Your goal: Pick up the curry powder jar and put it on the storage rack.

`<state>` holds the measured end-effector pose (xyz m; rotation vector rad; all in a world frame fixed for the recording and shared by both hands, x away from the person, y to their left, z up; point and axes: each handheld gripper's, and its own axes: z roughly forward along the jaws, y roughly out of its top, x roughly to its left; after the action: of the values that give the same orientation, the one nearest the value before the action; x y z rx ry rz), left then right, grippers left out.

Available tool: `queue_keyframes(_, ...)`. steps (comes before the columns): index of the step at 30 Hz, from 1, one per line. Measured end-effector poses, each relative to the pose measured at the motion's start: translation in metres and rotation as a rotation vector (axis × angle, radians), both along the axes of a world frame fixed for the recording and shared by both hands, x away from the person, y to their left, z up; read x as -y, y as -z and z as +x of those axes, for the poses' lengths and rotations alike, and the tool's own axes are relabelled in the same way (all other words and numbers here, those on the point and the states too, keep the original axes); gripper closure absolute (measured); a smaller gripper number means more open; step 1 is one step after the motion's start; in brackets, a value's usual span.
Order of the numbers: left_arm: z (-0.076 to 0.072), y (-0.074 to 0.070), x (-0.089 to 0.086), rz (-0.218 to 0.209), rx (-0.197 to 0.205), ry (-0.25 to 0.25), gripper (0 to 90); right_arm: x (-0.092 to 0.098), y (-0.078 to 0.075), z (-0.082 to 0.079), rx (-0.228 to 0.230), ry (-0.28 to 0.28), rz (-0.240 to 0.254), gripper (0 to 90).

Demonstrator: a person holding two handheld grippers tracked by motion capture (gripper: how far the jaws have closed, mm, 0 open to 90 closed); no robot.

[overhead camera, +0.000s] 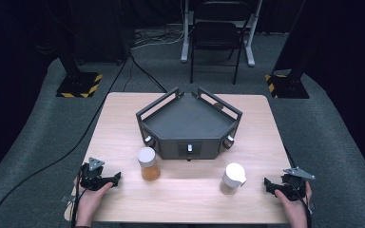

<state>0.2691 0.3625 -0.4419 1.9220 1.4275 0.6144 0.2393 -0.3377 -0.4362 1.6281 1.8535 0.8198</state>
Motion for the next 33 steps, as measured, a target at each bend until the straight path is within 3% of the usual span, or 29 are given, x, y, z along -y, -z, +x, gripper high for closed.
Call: queue_keyframes(33,0.0028,-0.0007,-0.0008,0.005,-0.005,0.014,5.5,-0.0013,-0.0006,0.0000,-0.009,-0.011,-0.002,0.2)
